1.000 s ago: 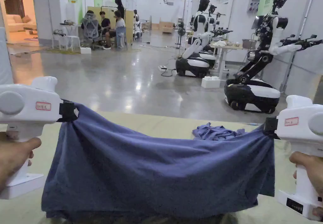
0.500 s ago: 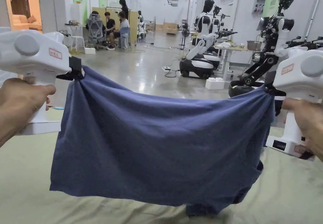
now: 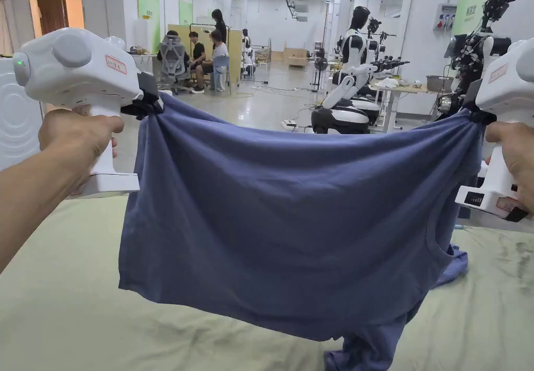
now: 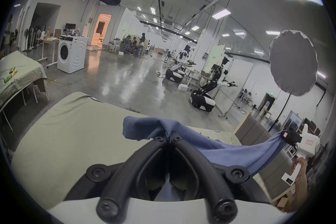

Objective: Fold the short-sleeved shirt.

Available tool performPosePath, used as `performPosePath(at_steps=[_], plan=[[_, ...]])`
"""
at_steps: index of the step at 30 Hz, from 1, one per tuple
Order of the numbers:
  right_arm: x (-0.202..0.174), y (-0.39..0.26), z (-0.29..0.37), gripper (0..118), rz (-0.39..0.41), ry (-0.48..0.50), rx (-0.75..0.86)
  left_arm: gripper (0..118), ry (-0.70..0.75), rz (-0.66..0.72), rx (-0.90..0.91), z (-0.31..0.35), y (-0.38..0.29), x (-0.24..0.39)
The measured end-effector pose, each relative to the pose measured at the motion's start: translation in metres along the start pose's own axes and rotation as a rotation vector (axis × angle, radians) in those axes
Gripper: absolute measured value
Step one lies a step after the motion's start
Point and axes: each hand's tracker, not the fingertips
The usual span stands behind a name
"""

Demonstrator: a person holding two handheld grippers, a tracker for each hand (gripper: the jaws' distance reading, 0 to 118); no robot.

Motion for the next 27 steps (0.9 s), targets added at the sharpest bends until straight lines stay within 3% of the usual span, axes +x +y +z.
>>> performPosePath(at_steps=[13,18,27], plan=[[-0.007,0.058,-0.014,4,-0.030,-0.008,0.095,0,-0.048,0.013,0.070,-0.025,0.049,0.036],[-0.006,0.078,-0.011,4,-0.053,0.000,0.155,0,-0.055,-0.053,0.118,-0.018,0.073,0.051],[0.002,0.017,-0.013,4,-0.019,0.013,0.081,0,-0.048,-0.012,0.008,-0.041,0.005,0.018]])
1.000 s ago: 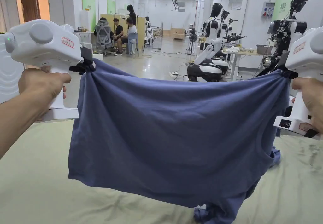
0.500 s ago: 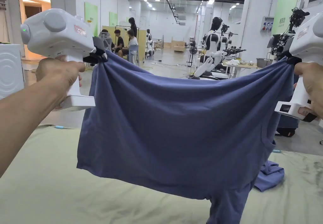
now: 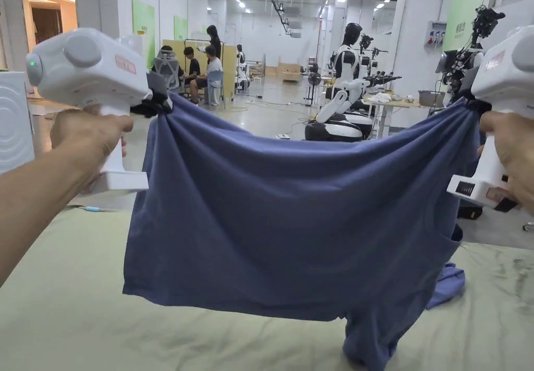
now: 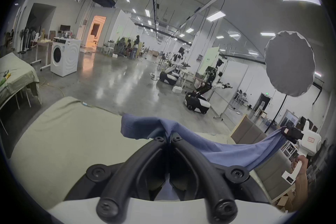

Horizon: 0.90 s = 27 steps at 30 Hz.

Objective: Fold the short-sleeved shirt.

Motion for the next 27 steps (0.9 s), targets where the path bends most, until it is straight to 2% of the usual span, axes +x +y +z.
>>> performPosePath(at_steps=[2,7,9,10,11,12,13,14,15,17,19,21,22,27], plan=[[0.008,-0.023,0.010,4,-0.016,0.012,-0.013,0,-0.002,0.009,-0.040,0.000,-0.029,-0.011],[0.028,-0.095,0.057,4,0.010,0.035,-0.054,0,-0.065,0.061,-0.083,0.032,-0.113,-0.032],[0.043,-0.137,0.086,4,0.008,0.107,-0.105,0,-0.064,0.063,-0.109,0.058,-0.159,-0.037],[0.050,-0.164,0.100,4,0.033,0.102,-0.135,0,-0.117,0.087,-0.134,0.071,-0.185,-0.044],[0.059,-0.191,0.115,4,0.043,0.104,-0.167,0,-0.105,0.095,-0.158,0.088,-0.213,-0.045],[0.069,-0.215,0.130,4,0.024,0.145,-0.195,0,-0.119,0.110,-0.164,0.102,-0.237,-0.050],[0.077,-0.242,0.143,4,0.032,0.147,-0.236,0,-0.151,0.130,-0.207,0.115,-0.263,-0.054],[0.086,-0.269,0.156,4,0.048,0.146,-0.282,0,-0.132,0.098,-0.230,0.129,-0.288,-0.057],[0.095,-0.292,0.170,4,0.016,0.154,-0.292,0,-0.104,0.076,-0.255,0.143,-0.307,-0.056],[0.116,-0.337,0.203,4,-0.027,0.194,-0.373,0,-0.164,0.064,-0.276,0.176,-0.345,-0.061],[0.131,-0.372,0.231,4,-0.075,0.158,-0.404,0,-0.140,0.026,-0.291,0.205,-0.372,-0.062],[0.147,-0.398,0.253,4,-0.117,0.195,-0.425,0,-0.165,0.032,-0.324,0.230,-0.392,-0.067],[0.150,-0.409,0.264,4,-0.095,0.176,-0.427,0,-0.161,0.030,-0.328,0.241,-0.402,-0.069],[0.161,-0.430,0.313,4,-0.095,0.207,-0.417,0,-0.136,0.072,-0.344,0.281,-0.428,-0.085]])
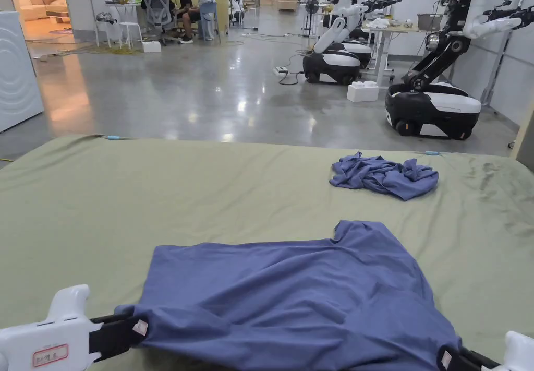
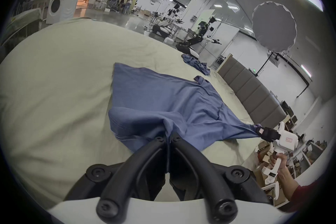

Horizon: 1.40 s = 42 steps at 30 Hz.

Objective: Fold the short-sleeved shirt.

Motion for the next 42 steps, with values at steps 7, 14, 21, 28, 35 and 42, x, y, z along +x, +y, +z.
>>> performPosePath(at_steps=[7,14,21,28,35,42], plan=[[0.004,-0.011,0.036,4,-0.008,0.038,-0.017,0,0.022,0.020,-0.023,0.032,-0.017,-0.025],[0.046,-0.038,-0.003,15,-0.109,-0.137,-0.233,53,0.096,0.226,-0.188,0.001,-0.048,-0.064],[0.009,-0.008,0.091,91,0.090,-0.323,0.042,81,0.167,-0.069,0.166,0.095,-0.002,0.005],[-0.113,-0.026,0.173,2,0.394,-0.162,0.514,0,0.112,-0.326,0.453,0.150,-0.027,0.120],[-0.126,0.024,0.121,2,0.370,-0.022,0.372,0,0.056,-0.399,0.355,0.121,-0.018,0.147],[-0.050,0.186,-0.148,112,0.248,-0.276,-0.151,0,0.049,-0.339,0.346,0.094,-0.037,0.124]])
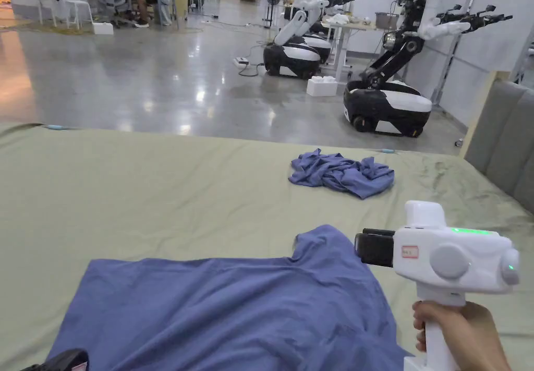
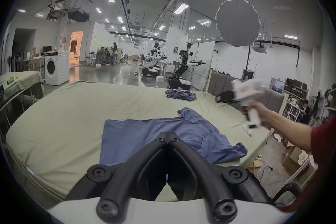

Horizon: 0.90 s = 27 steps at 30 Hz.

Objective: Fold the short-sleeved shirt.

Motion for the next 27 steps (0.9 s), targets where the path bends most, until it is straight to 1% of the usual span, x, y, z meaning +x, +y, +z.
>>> performPosePath(at_steps=[1,2,3,4,5,8,9,10,11,12,13,14,15,16,17,18,20,21,22,23,25,26,27], plan=[[0.009,0.012,-0.044,111,-0.018,-0.006,-0.051,0,0.000,0.005,-0.002,-0.002,-0.001,-0.001],[0.015,0.021,-0.080,105,-0.048,-0.031,-0.128,0,0.008,0.009,-0.005,-0.003,0.002,0.001],[0.016,0.023,-0.105,102,-0.041,-0.060,-0.179,0,0.014,0.014,-0.008,-0.005,0.002,0.001],[0.020,0.024,-0.131,101,-0.039,-0.076,-0.247,0,0.016,0.013,-0.009,-0.006,0.001,0.001],[0.023,0.022,-0.150,101,-0.055,-0.085,-0.283,0,0.030,0.014,-0.019,-0.009,0.002,0.001],[0.027,0.009,-0.180,101,-0.102,-0.044,-0.339,0,0.049,0.016,-0.036,-0.016,0.003,-0.006],[0.028,0.005,-0.188,95,-0.108,-0.038,-0.372,0,0.055,0.017,-0.043,-0.020,0.003,-0.008],[0.029,0.000,-0.196,78,-0.115,-0.034,-0.412,0,0.054,0.016,-0.052,-0.019,-0.003,-0.018],[0.026,-0.010,-0.195,42,-0.124,-0.013,-0.419,0,0.062,0.018,-0.061,-0.025,-0.003,-0.021],[0.023,-0.016,-0.195,21,-0.141,0.031,-0.408,3,0.078,0.021,-0.070,-0.032,-0.003,-0.025],[0.020,-0.019,-0.188,11,-0.133,0.040,-0.339,20,0.090,0.025,-0.079,-0.040,-0.001,-0.031],[0.016,-0.018,-0.188,9,-0.089,0.032,-0.355,41,0.082,0.035,-0.096,-0.059,0.012,-0.034],[0.010,-0.020,-0.184,8,-0.056,0.045,-0.362,68,0.052,0.062,-0.124,-0.077,0.022,-0.044],[0.006,-0.021,-0.182,7,0.006,0.006,-0.343,86,0.011,0.121,-0.151,-0.101,0.034,-0.059],[0.004,-0.022,-0.180,7,0.038,0.002,-0.331,88,-0.001,0.173,-0.143,-0.128,0.045,-0.077],[0.003,-0.023,-0.181,6,0.042,0.006,-0.333,88,0.013,0.191,-0.159,-0.155,0.060,-0.088],[0.003,-0.025,-0.181,6,0.031,0.000,-0.322,88,0.056,0.200,-0.247,-0.230,0.082,-0.128],[0.002,-0.027,-0.181,6,0.031,-0.002,-0.313,88,0.136,0.161,-0.290,-0.265,0.084,-0.143],[0.002,-0.028,-0.182,6,0.034,-0.002,-0.306,88,0.210,0.143,-0.373,-0.299,0.086,-0.177],[0.003,-0.029,-0.182,6,0.037,-0.003,-0.303,88,0.245,0.172,-0.467,-0.327,0.080,-0.194],[0.004,-0.028,-0.182,6,0.027,0.001,-0.303,88,0.405,0.183,-0.650,-0.382,0.054,-0.224],[0.006,-0.028,-0.182,6,0.015,0.006,-0.306,88,0.432,0.191,-0.757,-0.396,0.034,-0.237],[0.008,-0.027,-0.184,6,0.009,0.010,-0.308,88,0.425,0.195,-0.792,-0.407,0.021,-0.240]])
